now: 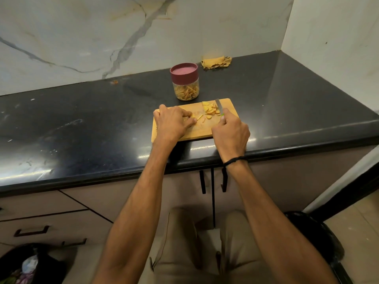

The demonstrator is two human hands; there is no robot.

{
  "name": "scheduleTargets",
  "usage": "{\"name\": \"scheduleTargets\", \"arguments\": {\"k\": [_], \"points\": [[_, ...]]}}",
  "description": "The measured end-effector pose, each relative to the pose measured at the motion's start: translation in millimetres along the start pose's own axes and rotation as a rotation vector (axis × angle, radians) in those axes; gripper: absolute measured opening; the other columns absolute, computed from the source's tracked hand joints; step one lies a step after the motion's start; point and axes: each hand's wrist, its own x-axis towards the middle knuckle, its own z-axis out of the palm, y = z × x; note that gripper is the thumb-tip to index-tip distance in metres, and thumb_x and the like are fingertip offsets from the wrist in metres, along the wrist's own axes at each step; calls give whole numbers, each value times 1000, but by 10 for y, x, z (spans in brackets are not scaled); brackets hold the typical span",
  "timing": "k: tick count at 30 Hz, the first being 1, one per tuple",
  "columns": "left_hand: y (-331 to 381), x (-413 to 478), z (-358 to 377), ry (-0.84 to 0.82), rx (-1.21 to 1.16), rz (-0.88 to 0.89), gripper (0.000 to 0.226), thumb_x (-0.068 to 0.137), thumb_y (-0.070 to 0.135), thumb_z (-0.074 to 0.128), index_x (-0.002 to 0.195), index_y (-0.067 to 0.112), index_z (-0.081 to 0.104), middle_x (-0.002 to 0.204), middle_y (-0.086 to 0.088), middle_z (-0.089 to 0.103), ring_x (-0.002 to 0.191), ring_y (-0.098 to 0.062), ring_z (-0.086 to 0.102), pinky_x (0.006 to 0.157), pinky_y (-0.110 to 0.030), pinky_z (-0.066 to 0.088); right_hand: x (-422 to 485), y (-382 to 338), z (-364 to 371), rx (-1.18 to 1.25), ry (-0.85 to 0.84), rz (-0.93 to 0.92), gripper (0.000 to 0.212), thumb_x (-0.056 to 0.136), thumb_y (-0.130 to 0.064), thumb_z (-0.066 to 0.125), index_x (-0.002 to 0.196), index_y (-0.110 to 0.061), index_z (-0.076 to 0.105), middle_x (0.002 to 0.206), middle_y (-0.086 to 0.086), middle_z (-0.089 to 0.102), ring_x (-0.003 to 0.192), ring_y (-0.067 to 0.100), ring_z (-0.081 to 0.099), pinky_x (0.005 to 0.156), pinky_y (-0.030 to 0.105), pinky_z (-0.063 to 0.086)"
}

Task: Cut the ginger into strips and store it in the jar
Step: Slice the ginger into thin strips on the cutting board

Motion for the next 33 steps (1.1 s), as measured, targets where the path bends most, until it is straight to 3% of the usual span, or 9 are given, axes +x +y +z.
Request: {"name": "scheduleTargets", "arguments": {"k": [4, 9, 13, 16, 20, 25, 29, 33], "points": [[26, 12, 3, 5, -7, -15, 40, 95, 58, 56, 128, 38, 66, 127, 1, 64, 119, -26, 40, 96, -41, 28, 129, 26, 2, -15, -7, 3, 33, 100, -18, 43, 127, -16, 61, 105, 9, 69, 95, 27, 63, 72, 26, 45], [28, 31, 7, 4, -43, -21, 38, 94, 56, 58, 125, 37, 68, 125, 0, 65, 117, -26, 40, 93, -40, 28, 184, 7, 20, 3, -18, -45, 36, 100, -19, 44, 134, -19, 57, 105, 8, 70, 94, 23, 63, 76, 26, 46], [-2, 83, 8, 1, -63, -19, 37, 93, 56, 60, 124, 38, 69, 124, 2, 66, 116, -26, 41, 87, -38, 26, 12, 0, 74, -37, -36, -204, 40, 100, -24, 47, 139, -26, 53, 94, 5, 71, 78, 18, 60, 61, 17, 33], [-23, 92, 12, -5, -78, -11, 37, 93, 55, 61, 125, 37, 68, 126, 2, 66, 118, -26, 40, 89, -39, 26, -59, 2, 154, -97, -79, -254, 42, 100, -26, 46, 143, -28, 48, 81, 1, 68, 63, 11, 46, 48, 10, 22], [-62, 94, 8, -24, -117, -2, 37, 93, 54, 62, 125, 37, 68, 127, 3, 66, 121, -27, 39, 93, -40, 26, -51, -12, 208, -133, -129, -291, 45, 102, -27, 44, 147, -26, 41, 69, -5, 52, 57, 7, 41, 45, 12, 21], [-69, 106, 11, -35, -131, -8, 31, 95, 48, 62, 122, 37, 70, 125, 2, 66, 120, -26, 39, 89, -38, 23, -64, -51, 236, -183, -156, -310, 47, 103, -27, 42, 149, -26, 36, 70, -5, 51, 59, 8, 43, 45, 17, 22], [-67, 101, 27, -23, -139, -23, 29, 95, 47, 62, 121, 37, 70, 124, 3, 66, 119, -26, 39, 89, -38, 23, -120, -73, 221, -250, -195, -333, 46, 103, -27, 41, 149, -24, 35, 73, -4, 51, 62, 11, 44, 56, 24, 33], [-51, 117, 36, -30, -139, -39, 29, 96, 46, 62, 122, 38, 70, 126, 4, 66, 119, -26, 39, 87, -37, 22, -147, -76, 184, -292, -224, -367, 44, 104, -25, 40, 148, -24, 37, 72, -3, 52, 60, 12, 45, 56, 25, 33]]}}
